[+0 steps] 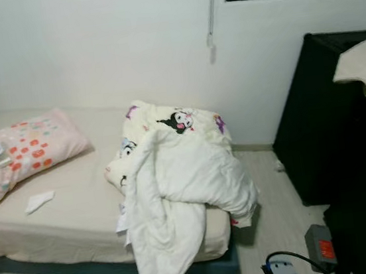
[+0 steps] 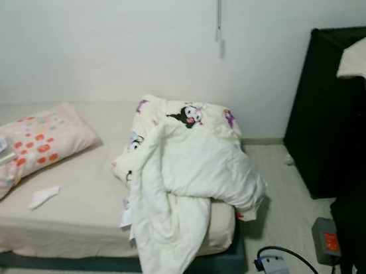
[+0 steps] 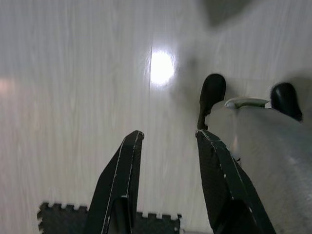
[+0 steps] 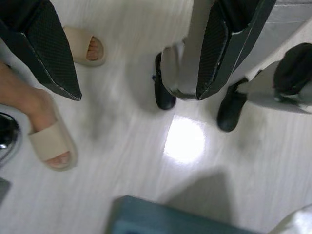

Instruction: Clean up the room

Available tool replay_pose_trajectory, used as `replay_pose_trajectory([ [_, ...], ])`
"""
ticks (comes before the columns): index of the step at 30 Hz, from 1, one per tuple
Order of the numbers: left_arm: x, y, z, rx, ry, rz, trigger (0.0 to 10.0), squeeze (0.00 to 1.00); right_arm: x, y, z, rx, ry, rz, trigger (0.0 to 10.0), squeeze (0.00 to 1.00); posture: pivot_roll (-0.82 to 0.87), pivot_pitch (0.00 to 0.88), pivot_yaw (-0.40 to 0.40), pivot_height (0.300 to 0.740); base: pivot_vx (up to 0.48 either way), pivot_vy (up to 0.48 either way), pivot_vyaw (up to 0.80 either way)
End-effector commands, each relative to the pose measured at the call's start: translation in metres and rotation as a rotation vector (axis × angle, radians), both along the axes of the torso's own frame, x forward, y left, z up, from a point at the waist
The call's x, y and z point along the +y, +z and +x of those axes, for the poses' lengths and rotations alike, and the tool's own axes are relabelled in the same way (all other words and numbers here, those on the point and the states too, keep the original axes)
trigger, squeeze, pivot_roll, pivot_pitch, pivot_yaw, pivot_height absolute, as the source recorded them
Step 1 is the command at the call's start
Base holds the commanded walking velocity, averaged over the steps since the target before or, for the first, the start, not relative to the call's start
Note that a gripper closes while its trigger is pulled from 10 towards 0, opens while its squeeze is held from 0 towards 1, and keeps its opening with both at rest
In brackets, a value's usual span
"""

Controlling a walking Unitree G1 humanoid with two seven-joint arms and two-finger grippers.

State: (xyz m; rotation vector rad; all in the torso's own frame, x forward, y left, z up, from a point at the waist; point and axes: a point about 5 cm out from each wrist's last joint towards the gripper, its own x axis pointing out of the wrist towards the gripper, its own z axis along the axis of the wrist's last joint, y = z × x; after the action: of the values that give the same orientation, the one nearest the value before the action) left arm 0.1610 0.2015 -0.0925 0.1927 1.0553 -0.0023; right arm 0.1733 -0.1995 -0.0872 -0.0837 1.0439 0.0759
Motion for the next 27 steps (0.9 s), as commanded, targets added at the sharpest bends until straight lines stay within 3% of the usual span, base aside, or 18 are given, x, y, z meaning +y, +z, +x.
replay_pose_trajectory([
  [1, 0.002, -0.001, -0.003, 0.018, -0.007, 0.010, 10.0, 0.00, -0.003, -0.001, -0.003, 0.006, -0.005, -0.011, 10.0, 0.00, -0.14, 0.000, -0.056, 0.740, 0.000, 0.000, 0.65],
  [9, 0.000, -0.001, -0.003, 0.018, 0.002, -0.011, 10.0, 0.00, -0.006, 0.000, -0.002, -0.001, -0.029, -0.028, 10.0, 0.00, -0.14, 0.000, -0.056, 0.740, 0.000, 0.000, 0.65],
  [14, -0.002, -0.002, -0.003, 0.021, -0.012, -0.012, 10.0, 0.00, -0.009, 0.001, 0.000, -0.010, -0.060, -0.059, 10.0, 0.00, -0.14, 0.000, -0.056, 0.740, 0.000, 0.000, 0.00],
  [17, -0.005, -0.002, -0.003, 0.024, -0.008, -0.024, 10.0, 0.00, -0.014, 0.003, 0.003, -0.015, -0.074, -0.103, 10.0, 0.00, -0.15, 0.000, -0.055, 0.740, 0.000, -0.476, 0.00],
  [27, -0.005, -0.002, -0.002, 0.024, -0.014, -0.028, 10.0, 0.00, -0.017, 0.004, 0.004, -0.024, -0.093, -0.121, 10.0, 0.00, -0.15, 0.000, -0.049, 0.740, 0.000, -0.480, 0.00],
])
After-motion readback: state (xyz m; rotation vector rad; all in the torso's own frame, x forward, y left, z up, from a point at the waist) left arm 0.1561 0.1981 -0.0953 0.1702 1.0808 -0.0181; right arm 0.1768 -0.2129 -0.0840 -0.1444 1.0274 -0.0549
